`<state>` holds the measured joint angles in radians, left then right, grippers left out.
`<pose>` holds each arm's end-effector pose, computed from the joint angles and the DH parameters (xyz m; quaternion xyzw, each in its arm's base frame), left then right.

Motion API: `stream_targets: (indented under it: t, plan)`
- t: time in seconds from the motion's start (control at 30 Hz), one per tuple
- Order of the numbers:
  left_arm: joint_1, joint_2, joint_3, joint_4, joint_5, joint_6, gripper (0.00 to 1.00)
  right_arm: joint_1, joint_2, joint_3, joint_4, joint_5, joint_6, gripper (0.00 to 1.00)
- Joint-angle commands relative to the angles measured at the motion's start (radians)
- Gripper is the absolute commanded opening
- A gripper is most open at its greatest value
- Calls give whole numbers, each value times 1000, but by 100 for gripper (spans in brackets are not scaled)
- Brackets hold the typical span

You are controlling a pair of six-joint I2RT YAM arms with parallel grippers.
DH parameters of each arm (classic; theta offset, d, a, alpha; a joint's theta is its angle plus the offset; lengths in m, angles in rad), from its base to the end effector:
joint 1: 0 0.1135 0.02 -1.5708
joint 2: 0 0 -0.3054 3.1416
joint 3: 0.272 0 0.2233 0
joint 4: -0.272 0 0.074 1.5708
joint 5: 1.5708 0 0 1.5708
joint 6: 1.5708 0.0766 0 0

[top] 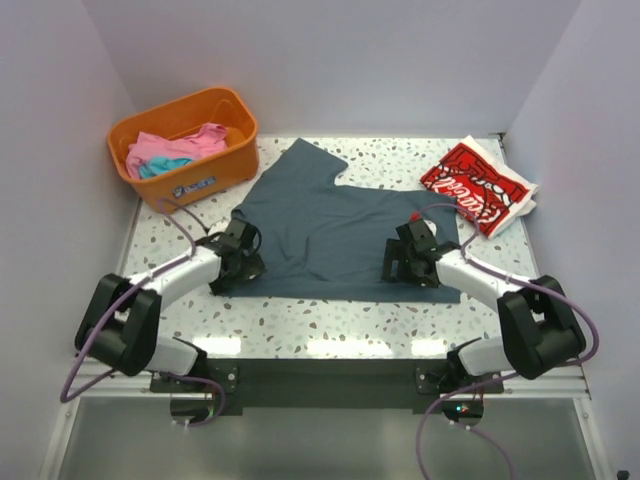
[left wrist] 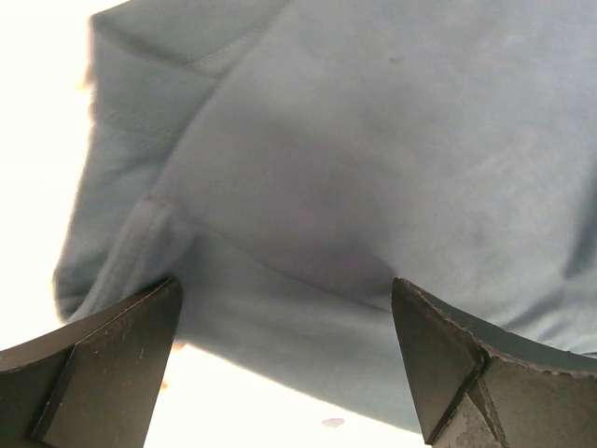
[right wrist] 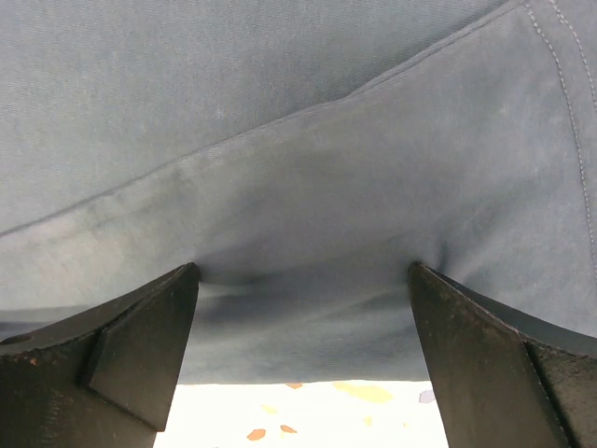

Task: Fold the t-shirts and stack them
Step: Fold the tshirt

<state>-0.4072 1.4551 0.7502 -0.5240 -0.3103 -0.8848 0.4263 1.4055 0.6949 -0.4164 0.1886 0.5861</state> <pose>0.2266 -0.0723 0.1847 -0.2558 0.9397 0.0204 0.2259 0.2208 0.0845 0.1851 0.0982 0.9664 0.0259 0.2362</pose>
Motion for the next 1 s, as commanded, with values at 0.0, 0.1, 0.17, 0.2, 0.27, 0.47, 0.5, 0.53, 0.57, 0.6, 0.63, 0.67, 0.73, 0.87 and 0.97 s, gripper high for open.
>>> stream_targets:
  t: [0.0, 0.1, 0.17, 0.2, 0.27, 0.47, 0.5, 0.53, 0.57, 0.6, 0.63, 0.67, 0.73, 0.87, 0.97]
  plan:
    - [7, -116, -95, -255, -30, -169, 100, 8, -6, -57, -30, -72, -12, 99]
    - [5, -183, -152, -298, -13, -189, 100, 11, -36, -75, -44, -101, -17, 98]
    - [1, -235, -199, -262, 57, -183, 100, 19, -68, -92, -51, -135, -16, 99]
    - [-1, -257, -219, -249, 69, -189, 100, 22, -79, -98, -56, -140, -14, 99]
    - [-8, -315, -227, -264, 71, -207, 100, 43, -106, -106, -77, -156, -19, 99]
    - [-85, -415, -53, -448, -42, -244, 100, 43, -178, -71, -153, -108, -23, 98]
    - [-106, -444, 18, -482, -61, -244, 100, 43, -189, -60, -165, -92, -22, 99]
    - [-136, -452, 52, -484, -72, -235, 100, 43, -198, -46, -197, -74, -20, 99]
    - [-142, -455, 82, -479, -75, -202, 100, 43, -212, -11, -215, -52, -11, 99]
    - [-143, -444, 128, -429, -70, -171, 100, 43, -235, 6, -232, -19, 1, 99]
    - [-143, -429, 142, -398, -67, -143, 100, 43, -249, 34, -257, 4, 12, 99]
    - [-143, -409, 158, -369, -59, -105, 100, 43, -261, 40, -263, 24, 44, 99]
    - [-142, -318, 187, -239, -29, -37, 100, 42, -303, 40, -257, 72, 78, 99]
    - [-122, -118, 251, -82, 23, 58, 100, 42, -321, 22, -200, 69, 100, 99]
    - [-90, 17, 284, -1, 66, 78, 100, 42, -290, 14, -141, 31, 74, 99]
